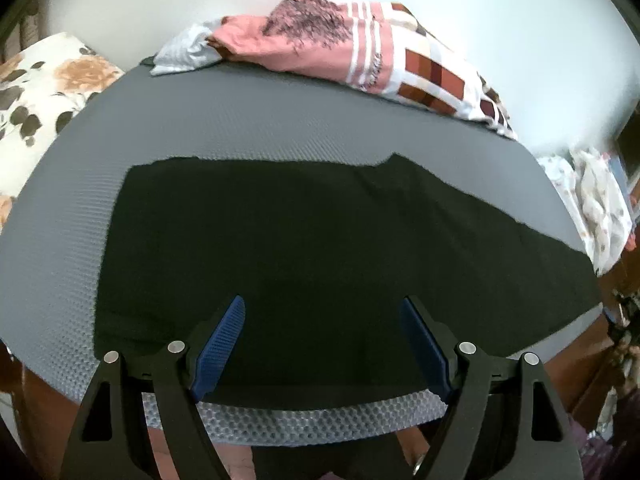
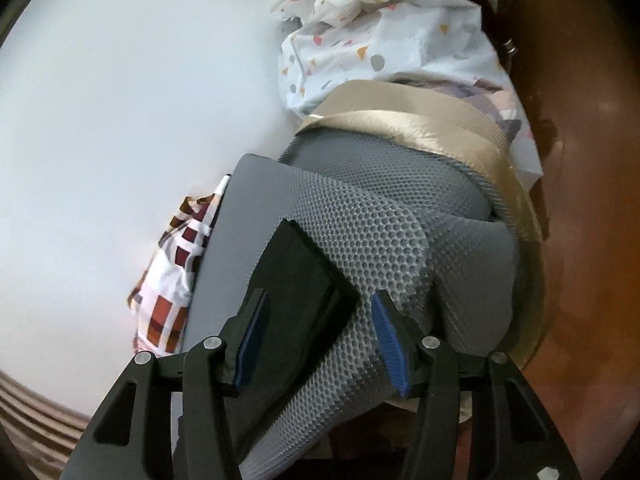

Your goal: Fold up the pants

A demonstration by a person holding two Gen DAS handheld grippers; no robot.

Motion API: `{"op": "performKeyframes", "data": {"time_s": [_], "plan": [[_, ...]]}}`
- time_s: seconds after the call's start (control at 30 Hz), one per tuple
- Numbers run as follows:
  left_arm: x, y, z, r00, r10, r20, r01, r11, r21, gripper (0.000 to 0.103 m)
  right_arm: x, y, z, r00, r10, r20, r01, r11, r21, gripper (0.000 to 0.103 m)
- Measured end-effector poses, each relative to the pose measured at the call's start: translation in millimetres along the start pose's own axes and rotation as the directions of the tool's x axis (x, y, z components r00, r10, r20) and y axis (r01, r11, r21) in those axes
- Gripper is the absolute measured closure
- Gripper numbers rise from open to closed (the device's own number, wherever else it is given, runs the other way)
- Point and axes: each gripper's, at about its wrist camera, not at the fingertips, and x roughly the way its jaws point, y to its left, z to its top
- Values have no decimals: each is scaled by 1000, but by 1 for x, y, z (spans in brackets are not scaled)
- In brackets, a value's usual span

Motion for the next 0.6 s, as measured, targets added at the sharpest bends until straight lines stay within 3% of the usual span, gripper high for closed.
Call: {"op": "performKeyframes", "data": {"time_s": [0.17,0.23,0.37,0.5,0.6], "plan": [[-1,7,-2,999,35,4,-35,999,2,23,12,0,4,1000,14,-19,-15,1000,-17,51],[4,11,-3,999,32,-16,-32,999,-18,23,12,6,0,1000,17,-9,-18,1000,-17,43],[11,17,-5,999,-1,-46,-2,998,-64,23,27,11,-12,990,118,-82,-116,993,27,41],[12,18,-6,999,-1,-51,-3,998,-66,23,31,18,-17,991,116,-70,-116,993,0,41],[15,18,-6,998,-9,-64,4,997,-75,23,36,25,-12,997,66,-50,-67,997,-24,43]]}}
